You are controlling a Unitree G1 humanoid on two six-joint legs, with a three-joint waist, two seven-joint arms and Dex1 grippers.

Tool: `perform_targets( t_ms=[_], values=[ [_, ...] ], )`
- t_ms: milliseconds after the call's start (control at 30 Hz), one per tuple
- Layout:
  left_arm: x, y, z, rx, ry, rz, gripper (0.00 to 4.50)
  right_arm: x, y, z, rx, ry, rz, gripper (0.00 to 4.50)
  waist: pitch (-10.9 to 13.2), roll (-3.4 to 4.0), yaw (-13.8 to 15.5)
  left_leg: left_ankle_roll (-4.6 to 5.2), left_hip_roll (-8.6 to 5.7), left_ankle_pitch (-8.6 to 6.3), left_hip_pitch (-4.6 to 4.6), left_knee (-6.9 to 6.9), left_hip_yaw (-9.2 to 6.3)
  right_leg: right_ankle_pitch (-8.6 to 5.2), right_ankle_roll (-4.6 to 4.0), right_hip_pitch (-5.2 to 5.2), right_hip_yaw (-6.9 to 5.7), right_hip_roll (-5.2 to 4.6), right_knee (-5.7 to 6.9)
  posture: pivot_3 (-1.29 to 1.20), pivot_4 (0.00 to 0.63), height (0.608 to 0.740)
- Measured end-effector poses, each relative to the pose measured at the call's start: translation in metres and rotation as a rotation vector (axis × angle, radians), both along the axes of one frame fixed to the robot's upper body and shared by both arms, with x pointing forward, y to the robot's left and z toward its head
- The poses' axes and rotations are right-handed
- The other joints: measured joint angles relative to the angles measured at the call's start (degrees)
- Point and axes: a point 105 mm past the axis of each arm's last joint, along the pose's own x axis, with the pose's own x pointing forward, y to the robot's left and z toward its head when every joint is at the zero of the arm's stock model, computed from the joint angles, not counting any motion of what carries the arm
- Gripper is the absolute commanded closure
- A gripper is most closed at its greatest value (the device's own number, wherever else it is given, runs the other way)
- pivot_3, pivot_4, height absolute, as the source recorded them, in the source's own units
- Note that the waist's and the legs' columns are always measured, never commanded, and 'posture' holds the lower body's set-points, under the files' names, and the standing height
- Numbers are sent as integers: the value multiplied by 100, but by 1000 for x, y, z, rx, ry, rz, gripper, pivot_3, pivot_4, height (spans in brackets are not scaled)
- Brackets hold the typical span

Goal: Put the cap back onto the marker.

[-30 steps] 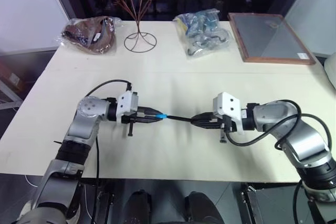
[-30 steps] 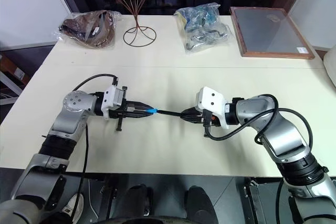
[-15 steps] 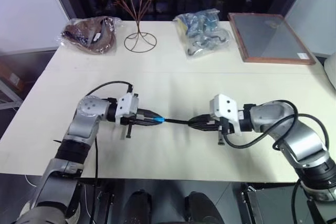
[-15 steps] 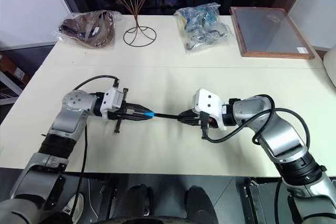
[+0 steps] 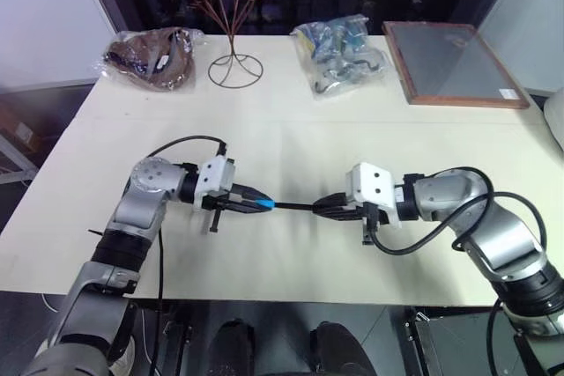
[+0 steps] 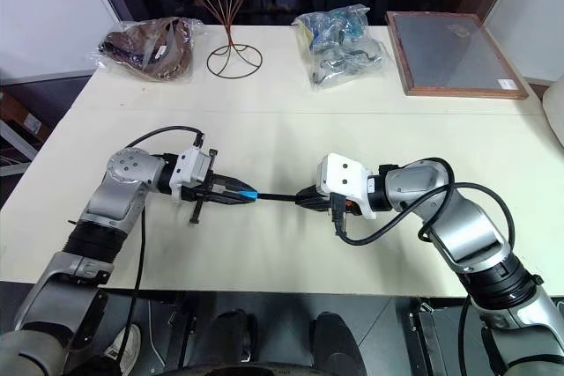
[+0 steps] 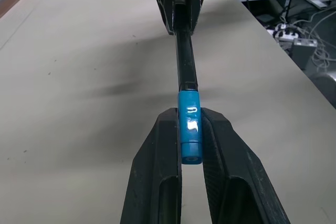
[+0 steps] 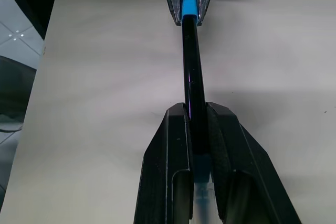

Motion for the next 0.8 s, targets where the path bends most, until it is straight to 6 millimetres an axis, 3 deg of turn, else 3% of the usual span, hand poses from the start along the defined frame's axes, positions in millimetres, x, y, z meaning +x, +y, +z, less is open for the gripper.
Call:
perform_targets(
  t_ms=[800],
  values=[
    [1, 1, -5, 1, -10, 35, 3894, 1, -1, -1, -7, -1, -6, 4500, 0, 0, 0, 0, 0, 0, 0, 0, 0, 0, 0, 0, 0, -1, 0, 0, 150, 740]
  ],
)
